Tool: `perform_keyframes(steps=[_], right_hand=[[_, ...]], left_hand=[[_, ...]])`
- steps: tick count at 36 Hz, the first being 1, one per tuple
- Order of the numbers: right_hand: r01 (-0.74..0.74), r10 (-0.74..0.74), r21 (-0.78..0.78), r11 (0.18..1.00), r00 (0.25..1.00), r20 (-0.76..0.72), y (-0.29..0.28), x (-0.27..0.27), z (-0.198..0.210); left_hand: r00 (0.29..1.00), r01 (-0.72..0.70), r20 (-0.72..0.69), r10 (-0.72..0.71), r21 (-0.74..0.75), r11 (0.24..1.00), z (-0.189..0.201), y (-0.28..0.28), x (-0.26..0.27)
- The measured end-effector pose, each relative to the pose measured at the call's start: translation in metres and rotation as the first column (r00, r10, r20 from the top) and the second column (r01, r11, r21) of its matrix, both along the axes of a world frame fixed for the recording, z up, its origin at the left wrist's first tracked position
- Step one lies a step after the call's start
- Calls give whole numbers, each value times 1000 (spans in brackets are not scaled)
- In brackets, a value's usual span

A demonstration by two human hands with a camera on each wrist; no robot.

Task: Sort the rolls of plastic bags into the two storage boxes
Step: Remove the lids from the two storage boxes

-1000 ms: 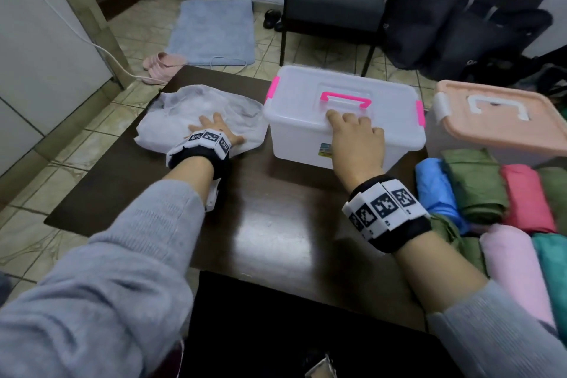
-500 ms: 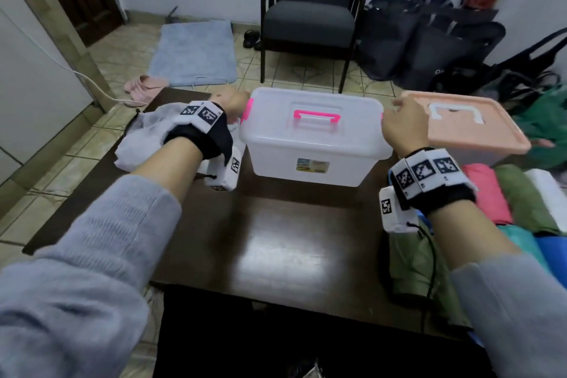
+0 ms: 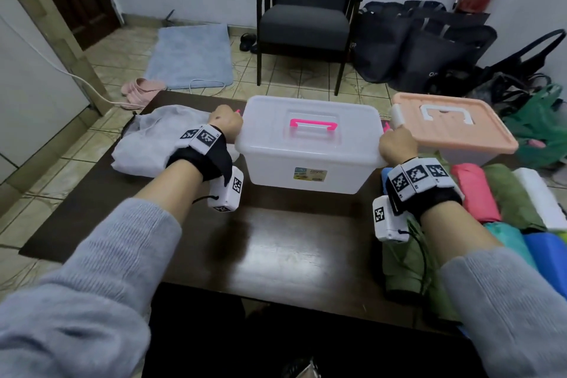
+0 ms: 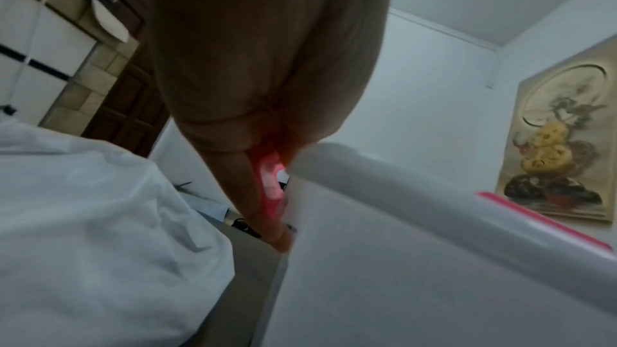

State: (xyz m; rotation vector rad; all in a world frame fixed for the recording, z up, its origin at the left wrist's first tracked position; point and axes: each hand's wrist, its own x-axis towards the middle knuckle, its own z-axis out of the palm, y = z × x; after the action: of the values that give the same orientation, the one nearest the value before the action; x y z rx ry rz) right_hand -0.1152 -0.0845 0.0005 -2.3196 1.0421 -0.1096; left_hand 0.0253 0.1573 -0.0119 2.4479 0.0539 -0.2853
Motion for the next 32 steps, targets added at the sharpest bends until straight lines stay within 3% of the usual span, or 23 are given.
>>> perform_keyframes(steps=[3, 5, 7, 9, 11, 13, 16, 22, 32], right_hand=[[9, 19, -205, 979, 991, 133, 5, -5, 2], [-35, 148, -346, 938, 941, 305, 13, -9, 4], [-306, 394, -278, 910, 848, 355, 30, -13, 11], [-589, 623, -208, 781, 759, 191, 46, -19, 13], [-716, 731, -259, 648, 680, -52, 60, -23, 8], [-716, 719, -369, 592, 676, -158, 67, -26, -1], [-687, 722, -384, 617, 688, -71, 68, -28, 0], [-711, 741, -319, 627, 670, -39, 68, -26, 27], [-563, 692, -493, 663, 713, 115, 44, 35, 85]], left_hand=[[999, -36, -37, 30, -186, 982, -7, 5, -2], [996, -63, -87, 36, -336, 940, -8, 6, -4], [983, -132, -175, 50, -498, 857, -6, 7, -8], [970, -183, -235, 52, -576, 797, -5, 10, -11], [969, -189, -244, 49, -595, 781, -8, 15, -14], [964, -210, -260, 57, -613, 761, -13, 20, -12], [964, -209, -258, 57, -616, 759, -11, 23, -20], [963, -143, -266, -30, -606, 783, -15, 30, -22], [897, -127, -409, -170, -606, 785, -8, 49, -20]])
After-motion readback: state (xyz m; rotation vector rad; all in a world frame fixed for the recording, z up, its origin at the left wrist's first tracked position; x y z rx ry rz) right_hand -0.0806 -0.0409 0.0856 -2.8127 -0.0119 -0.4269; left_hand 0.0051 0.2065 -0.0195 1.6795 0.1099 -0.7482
